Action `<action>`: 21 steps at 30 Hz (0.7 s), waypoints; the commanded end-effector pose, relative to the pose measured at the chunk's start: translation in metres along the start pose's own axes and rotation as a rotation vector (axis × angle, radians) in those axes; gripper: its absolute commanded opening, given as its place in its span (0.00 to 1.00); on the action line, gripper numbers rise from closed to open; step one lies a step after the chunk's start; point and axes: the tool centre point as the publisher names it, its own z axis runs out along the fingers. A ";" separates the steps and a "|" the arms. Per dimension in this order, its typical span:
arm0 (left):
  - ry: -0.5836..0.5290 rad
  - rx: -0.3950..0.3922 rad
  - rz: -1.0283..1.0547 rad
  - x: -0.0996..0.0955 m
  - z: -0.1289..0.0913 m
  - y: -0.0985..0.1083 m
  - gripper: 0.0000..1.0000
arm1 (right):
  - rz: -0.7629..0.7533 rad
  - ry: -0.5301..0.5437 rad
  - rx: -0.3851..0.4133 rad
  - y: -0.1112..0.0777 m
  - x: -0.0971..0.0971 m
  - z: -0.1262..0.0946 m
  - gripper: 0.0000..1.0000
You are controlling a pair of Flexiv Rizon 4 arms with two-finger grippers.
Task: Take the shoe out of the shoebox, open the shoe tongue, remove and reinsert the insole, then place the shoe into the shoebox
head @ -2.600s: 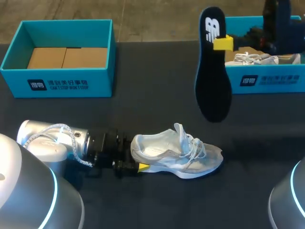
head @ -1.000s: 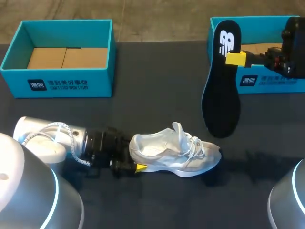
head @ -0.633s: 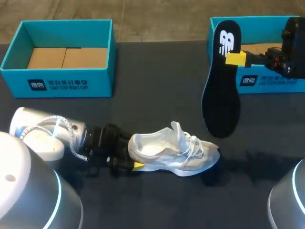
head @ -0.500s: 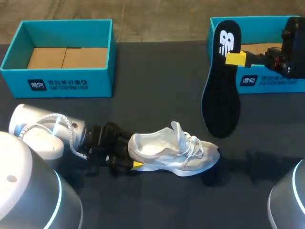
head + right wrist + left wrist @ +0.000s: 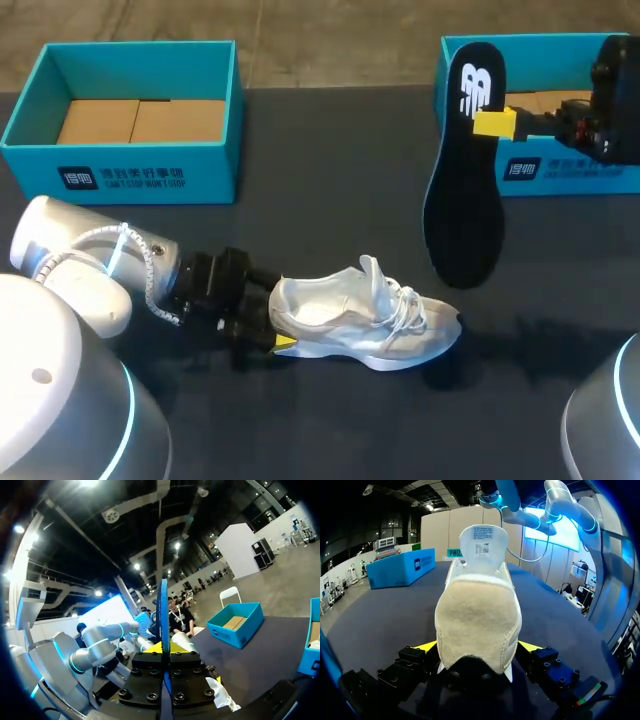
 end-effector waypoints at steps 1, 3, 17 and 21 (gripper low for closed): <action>0.023 -0.094 -0.002 0.006 -0.013 -0.009 1.00 | 0.002 -0.003 0.001 0.000 0.000 0.001 0.00; 0.032 -0.147 0.001 0.008 -0.014 -0.009 1.00 | 0.002 -0.003 0.001 0.000 0.000 0.001 0.00; 0.039 -0.524 -0.063 0.003 -0.022 -0.005 1.00 | 0.002 -0.003 0.001 0.000 0.000 0.001 0.00; 0.039 -0.524 -0.063 0.003 -0.022 -0.005 1.00 | 0.002 -0.003 0.001 0.000 0.000 0.001 0.00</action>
